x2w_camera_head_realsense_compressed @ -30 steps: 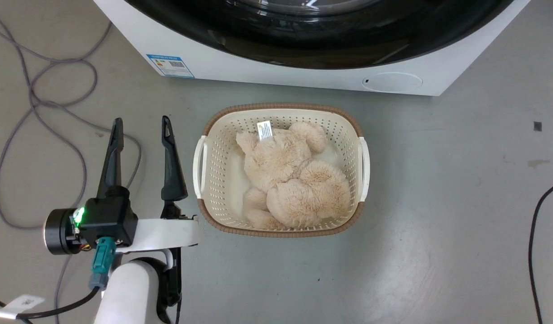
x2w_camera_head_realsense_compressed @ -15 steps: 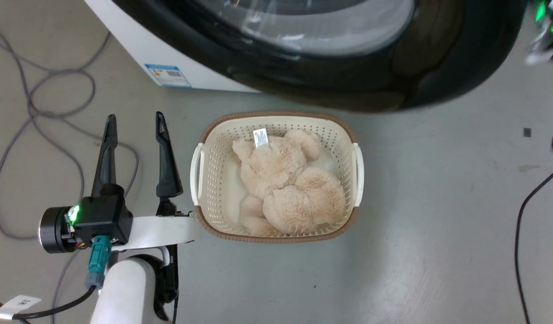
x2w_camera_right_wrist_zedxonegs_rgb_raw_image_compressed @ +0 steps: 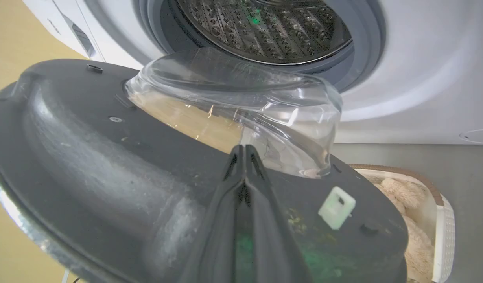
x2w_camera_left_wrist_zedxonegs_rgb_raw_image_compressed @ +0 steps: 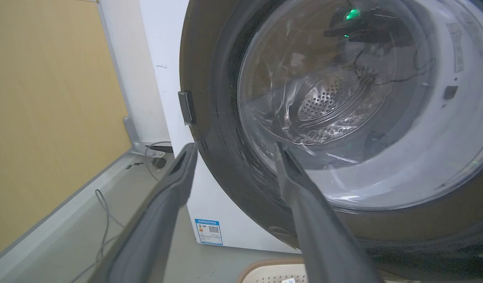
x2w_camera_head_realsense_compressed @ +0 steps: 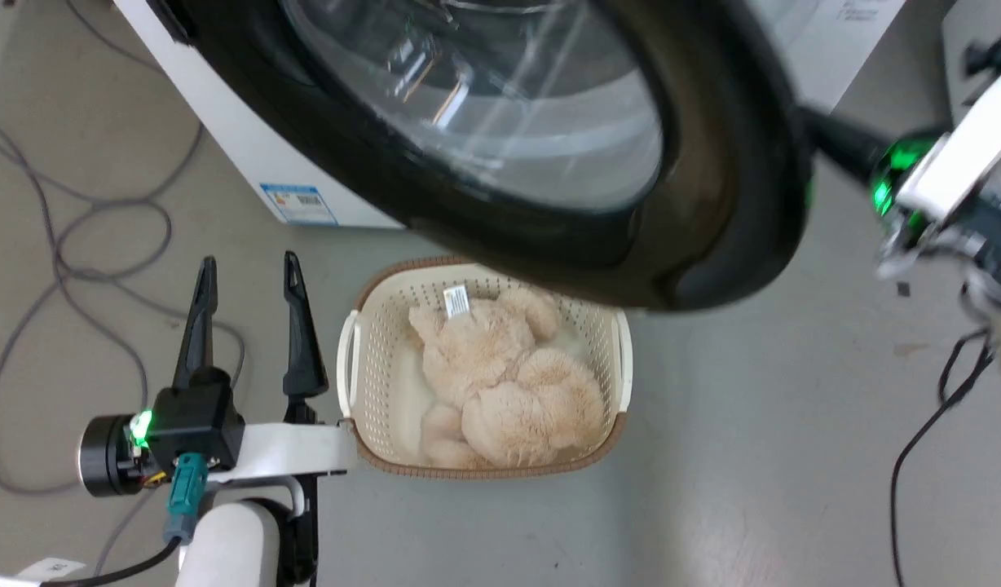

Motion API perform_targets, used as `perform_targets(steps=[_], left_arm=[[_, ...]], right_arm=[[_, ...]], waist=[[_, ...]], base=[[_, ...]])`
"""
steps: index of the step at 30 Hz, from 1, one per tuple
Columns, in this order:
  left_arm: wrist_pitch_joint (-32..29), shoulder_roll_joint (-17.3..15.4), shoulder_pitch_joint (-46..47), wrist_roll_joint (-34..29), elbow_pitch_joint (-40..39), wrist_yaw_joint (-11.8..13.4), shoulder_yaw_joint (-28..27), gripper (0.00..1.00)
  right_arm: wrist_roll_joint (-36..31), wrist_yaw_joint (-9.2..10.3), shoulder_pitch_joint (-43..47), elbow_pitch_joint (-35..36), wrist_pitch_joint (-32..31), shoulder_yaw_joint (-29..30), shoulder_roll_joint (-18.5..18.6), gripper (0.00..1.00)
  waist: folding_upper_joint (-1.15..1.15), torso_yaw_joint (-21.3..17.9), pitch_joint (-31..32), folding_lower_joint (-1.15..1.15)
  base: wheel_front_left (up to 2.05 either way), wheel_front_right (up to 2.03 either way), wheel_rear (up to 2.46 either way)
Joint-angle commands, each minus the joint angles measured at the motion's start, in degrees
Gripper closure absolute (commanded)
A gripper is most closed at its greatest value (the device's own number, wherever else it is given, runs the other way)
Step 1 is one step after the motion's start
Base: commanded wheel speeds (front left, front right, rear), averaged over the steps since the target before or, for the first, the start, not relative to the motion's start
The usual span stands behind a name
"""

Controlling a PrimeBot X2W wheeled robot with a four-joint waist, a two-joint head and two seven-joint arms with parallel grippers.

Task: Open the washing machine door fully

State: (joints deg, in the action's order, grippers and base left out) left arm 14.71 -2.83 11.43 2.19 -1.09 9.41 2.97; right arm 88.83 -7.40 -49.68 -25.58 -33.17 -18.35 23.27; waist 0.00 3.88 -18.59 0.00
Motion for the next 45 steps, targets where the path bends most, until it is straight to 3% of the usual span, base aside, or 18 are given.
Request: perform_targets(steps=[1,22,45], left_arm=[[0.3,0.0,-0.9,-0.2,0.2,-0.1,-0.2,0.00],[0.3,0.0,-8.8,-0.4,4.5,-0.8,-0.7,0.00],[0.3,0.0,-12.4,-0.2,6.2,-1.1,-1.2,0.00]], right_arm=[[0.6,-0.09,2.4,1.3,-0.1,-0.6,-0.8,1.00],[1.5,-0.09,27.0,21.2,2.3,-6.2,-5.3,1.00],[-0.4,-0.09,36.6,24.8,6.0,-14.1,-11.9,1.00]], waist=[[0.00,-0.3,1.2,0.00],[0.00,0.3,12.0,0.00],[0.00,-0.5,16.8,0.00]], base=[[0.00,0.00,0.00],[0.00,0.00,0.00],[0.00,0.00,0.00]])
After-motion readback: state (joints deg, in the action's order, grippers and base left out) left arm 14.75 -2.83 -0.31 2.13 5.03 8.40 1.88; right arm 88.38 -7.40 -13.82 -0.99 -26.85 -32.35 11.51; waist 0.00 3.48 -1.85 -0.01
